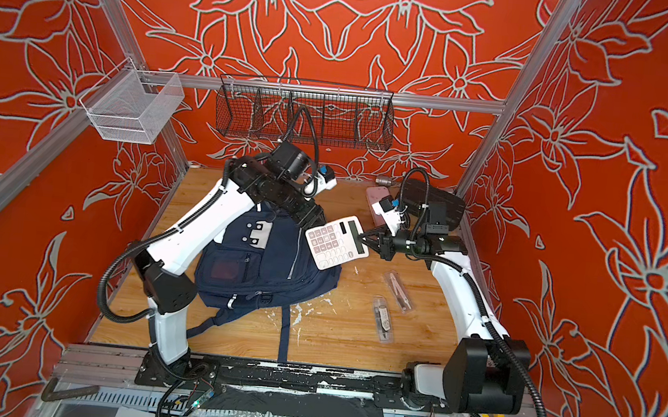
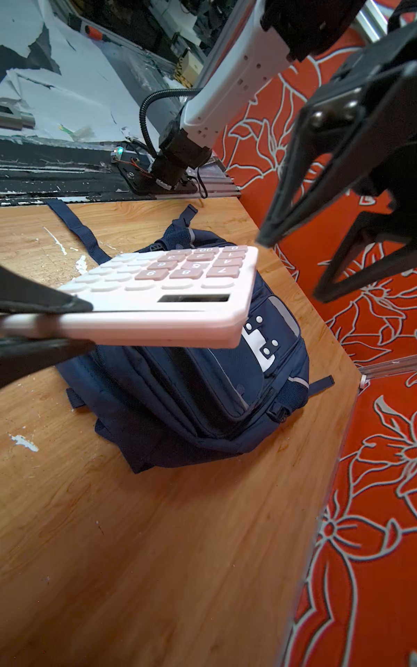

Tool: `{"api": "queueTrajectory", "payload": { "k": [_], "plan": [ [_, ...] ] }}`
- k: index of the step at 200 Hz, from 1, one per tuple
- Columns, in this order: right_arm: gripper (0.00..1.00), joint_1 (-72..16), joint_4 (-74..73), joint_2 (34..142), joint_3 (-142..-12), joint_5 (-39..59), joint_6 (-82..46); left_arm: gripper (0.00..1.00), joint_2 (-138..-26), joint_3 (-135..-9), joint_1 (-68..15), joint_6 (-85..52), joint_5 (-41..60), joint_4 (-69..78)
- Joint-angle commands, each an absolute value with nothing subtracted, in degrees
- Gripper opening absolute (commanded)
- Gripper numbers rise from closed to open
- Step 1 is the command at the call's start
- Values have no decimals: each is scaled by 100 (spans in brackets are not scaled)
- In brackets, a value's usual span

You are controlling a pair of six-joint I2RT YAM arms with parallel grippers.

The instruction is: Pack the student bag

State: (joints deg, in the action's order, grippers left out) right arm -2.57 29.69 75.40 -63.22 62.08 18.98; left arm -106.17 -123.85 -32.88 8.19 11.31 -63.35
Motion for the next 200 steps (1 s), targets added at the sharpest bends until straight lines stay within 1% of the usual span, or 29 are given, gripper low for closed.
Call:
{"api": "queueTrajectory", "payload": {
  "k": [1, 22, 44, 61, 74, 86, 107, 148, 166, 187, 200],
  "plan": [
    [0, -190, 2803, 7351, -6200, 6023, 1274, 68, -9844, -11731, -3124, 125, 10, -5461],
    [0, -31, 2543, 7348, -6076, 5951, 603, 70, -9267, -10656, -3128, -278, -454, -4983],
    [0, 185, 2278, 7399, -6055, 5710, -151, 71, -8973, -9704, -3178, -758, -838, -4892],
    [0, 317, 2313, 7474, -6161, 5289, -595, 72, -8900, -9092, -3454, -997, -1095, -4714],
    [0, 391, 2446, 7535, -6301, 5015, -795, 73, -8981, -8850, -3719, -1073, -1274, -4623],
    [0, 421, 2575, 7575, -6415, 4819, -862, 73, -9209, -8860, -3885, -1219, -1454, -4705],
    [0, 422, 2598, 7556, -6487, 4644, -984, 73, -9782, -9178, -3963, -1486, -1354, -4997],
    [0, 422, 2621, 7429, -6404, 4520, -1002, 74, -11024, -10304, -4046, -1694, -1222, -6030],
    [0, 424, 2646, 7436, -6355, 4487, -971, 74, -11211, -10448, -4052, -1768, -1177, -6064],
    [0, 429, 2717, 7480, -6346, 4516, -932, 74, -11356, -10610, -4052, -1948, -1353, -6256],
    [0, 429, 2729, 7497, -6329, 4524, -892, 74, -11402, -10608, -4052, -1940, -1187, -6218]
  ]
}}
